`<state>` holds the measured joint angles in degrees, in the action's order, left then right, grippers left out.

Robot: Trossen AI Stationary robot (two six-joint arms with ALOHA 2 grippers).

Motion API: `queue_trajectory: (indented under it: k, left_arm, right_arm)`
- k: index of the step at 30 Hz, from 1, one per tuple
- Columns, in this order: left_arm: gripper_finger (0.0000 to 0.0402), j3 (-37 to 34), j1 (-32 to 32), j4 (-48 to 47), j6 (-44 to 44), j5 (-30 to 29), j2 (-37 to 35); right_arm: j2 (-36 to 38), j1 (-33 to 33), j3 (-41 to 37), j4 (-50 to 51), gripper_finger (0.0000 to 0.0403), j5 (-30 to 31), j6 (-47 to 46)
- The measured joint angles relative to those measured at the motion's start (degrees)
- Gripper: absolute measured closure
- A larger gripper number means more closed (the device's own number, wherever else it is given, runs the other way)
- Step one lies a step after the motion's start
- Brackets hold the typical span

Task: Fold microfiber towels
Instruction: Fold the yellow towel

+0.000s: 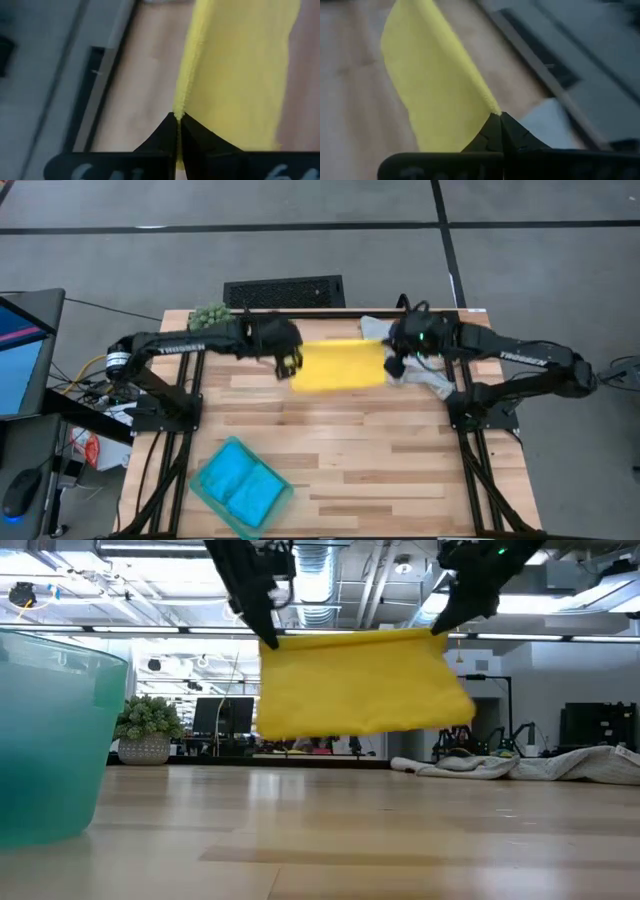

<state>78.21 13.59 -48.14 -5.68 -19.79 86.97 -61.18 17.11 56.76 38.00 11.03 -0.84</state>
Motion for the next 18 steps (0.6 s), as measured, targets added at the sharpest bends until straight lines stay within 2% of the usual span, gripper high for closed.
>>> queue_trajectory:
  k: [4, 8, 13, 18]
  left_arm:
    - [0.0401, 0.0, 7.0, 5.3, -6.3, -3.9, 0.4]
    - [0.0401, 0.1, 10.6, 8.4, -8.9, -4.7, -0.1]
    - [0.0401, -1.2, 9.1, 3.0, -6.3, -4.3, -0.3]
    - [0.0401, -8.6, 2.1, 1.9, 1.2, -2.3, -0.3]
  right_arm:
    - [-2.6, 7.7, 2.3, -2.5, 0.0402, 1.1, 1.9]
    - [-4.5, 9.7, 2.6, -6.3, 0.0403, 1.3, 2.4]
    - [-6.1, 4.4, 1.9, -6.2, 0.0403, 2.4, 1.5]
    - [-6.6, -4.8, -5.5, -6.8, 0.0403, 2.8, -7.2]
